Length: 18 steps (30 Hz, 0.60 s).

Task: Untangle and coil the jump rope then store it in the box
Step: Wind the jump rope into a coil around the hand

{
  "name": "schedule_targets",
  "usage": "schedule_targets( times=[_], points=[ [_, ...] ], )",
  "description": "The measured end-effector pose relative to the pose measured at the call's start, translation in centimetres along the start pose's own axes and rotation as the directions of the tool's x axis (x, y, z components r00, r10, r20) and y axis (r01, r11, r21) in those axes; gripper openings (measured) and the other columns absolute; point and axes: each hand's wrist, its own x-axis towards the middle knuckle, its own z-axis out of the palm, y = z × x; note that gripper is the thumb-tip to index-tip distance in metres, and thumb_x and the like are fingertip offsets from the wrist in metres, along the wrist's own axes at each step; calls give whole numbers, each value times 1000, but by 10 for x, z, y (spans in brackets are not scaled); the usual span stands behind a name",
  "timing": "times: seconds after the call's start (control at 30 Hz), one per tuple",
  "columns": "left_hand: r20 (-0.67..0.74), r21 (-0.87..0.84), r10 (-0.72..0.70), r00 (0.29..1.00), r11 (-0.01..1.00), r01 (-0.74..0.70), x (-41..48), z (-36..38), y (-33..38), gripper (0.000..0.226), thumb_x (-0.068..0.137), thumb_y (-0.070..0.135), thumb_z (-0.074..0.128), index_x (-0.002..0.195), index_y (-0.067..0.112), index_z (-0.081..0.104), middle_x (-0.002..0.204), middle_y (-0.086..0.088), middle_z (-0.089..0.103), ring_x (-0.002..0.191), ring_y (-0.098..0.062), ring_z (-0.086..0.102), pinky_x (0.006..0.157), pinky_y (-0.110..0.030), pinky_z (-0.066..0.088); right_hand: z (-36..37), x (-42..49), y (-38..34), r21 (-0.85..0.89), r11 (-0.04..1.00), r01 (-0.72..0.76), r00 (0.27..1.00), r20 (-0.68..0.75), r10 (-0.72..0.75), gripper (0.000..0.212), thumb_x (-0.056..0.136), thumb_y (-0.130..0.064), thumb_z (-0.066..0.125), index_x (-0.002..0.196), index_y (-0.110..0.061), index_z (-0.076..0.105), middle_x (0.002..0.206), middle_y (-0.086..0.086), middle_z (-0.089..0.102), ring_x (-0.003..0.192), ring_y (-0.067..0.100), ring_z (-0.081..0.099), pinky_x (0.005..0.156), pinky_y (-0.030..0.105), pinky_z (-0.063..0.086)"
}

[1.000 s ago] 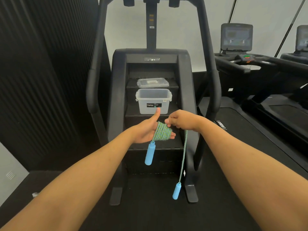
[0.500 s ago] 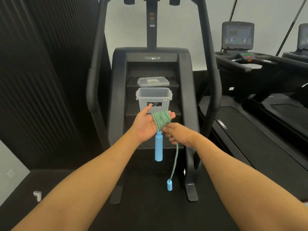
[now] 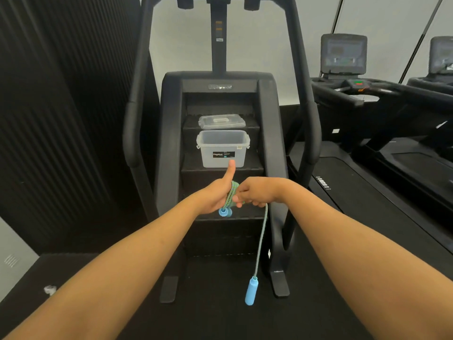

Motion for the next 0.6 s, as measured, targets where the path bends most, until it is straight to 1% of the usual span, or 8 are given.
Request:
schedule_targets(
  times=[0.1, 0.17, 0.23, 0.3, 0.4, 0.47, 0.53, 0.6],
  points=[
    [51, 107, -8, 999, 994, 3, -3, -2, -1, 117, 76, 95, 23, 128, 1, 67, 120, -17, 75, 120, -25, 71, 119, -44, 42, -8, -5, 0, -3, 1000, -6, 1000, -17, 6, 35, 105, -35, 51, 116, -5, 66, 75, -1, 49, 64, 12, 40, 61, 25, 39],
    [84, 86, -9, 996, 996, 2, -6, 0, -1, 112, 81, 91, 23, 135, 0, 61, 125, -19, 74, 123, -27, 69, 119, -44, 42, -15, -7, 4, 15, 1000, -10, 999, -44, 10, 33, 105, -35, 51, 112, -6, 66, 76, -1, 48, 66, 12, 40, 63, 26, 40],
    [120, 8, -8, 993, 1000, 7, -10, 2, 0, 104, 89, 83, 18, 142, 1, 55, 129, -22, 71, 125, -29, 68, 117, -41, 45, -20, -7, 9, 85, 996, -1, 997, -78, 7, 31, 105, -33, 52, 106, -5, 66, 74, -1, 46, 64, 12, 38, 61, 25, 39],
    [152, -50, 1, 988, 999, 7, -14, 3, 6, 101, 93, 80, 13, 144, 2, 53, 130, -24, 70, 126, -32, 67, 114, -39, 47, -21, -6, 13, 169, 985, 20, 995, -103, -3, 27, 106, -32, 51, 98, -9, 64, 71, -1, 44, 63, 11, 35, 58, 24, 37],
    [173, -73, 5, 985, 997, 7, -19, 5, 15, 103, 92, 82, 11, 142, 4, 54, 129, -27, 69, 126, -35, 67, 117, -43, 44, -19, -3, 19, 265, 962, 68, 991, -132, -34, 28, 103, -37, 55, 93, -13, 64, 71, -2, 44, 61, 10, 35, 57, 23, 36],
    [204, -109, 7, 979, 994, 16, -22, 4, 18, 107, 89, 85, 8, 137, 4, 59, 129, -28, 69, 124, -34, 68, 117, -42, 44, -19, -4, 21, 324, 940, 110, 985, -158, -61, 29, 101, -39, 59, 94, -11, 64, 70, -1, 47, 59, 9, 36, 56, 23, 37],
    [237, -214, 48, 970, 977, 4, -22, 4, 18, 114, 86, 88, 8, 138, 1, 60, 125, -26, 71, 119, -33, 70, 116, -41, 45, -18, -4, 24, 411, 897, 163, 976, -199, -86, 32, 100, -41, 61, 94, -10, 66, 73, 3, 54, 60, 12, 41, 61, 26, 40],
    [215, -359, 100, 972, 933, -17, -22, 6, 19, 116, 85, 89, 12, 141, -2, 58, 115, -21, 74, 111, -30, 72, 113, -40, 47, -15, -2, 28, 479, 854, 205, 962, -258, -86, 35, 101, -40, 59, 98, -6, 66, 75, 6, 58, 65, 18, 47, 67, 31, 44]
  ],
)
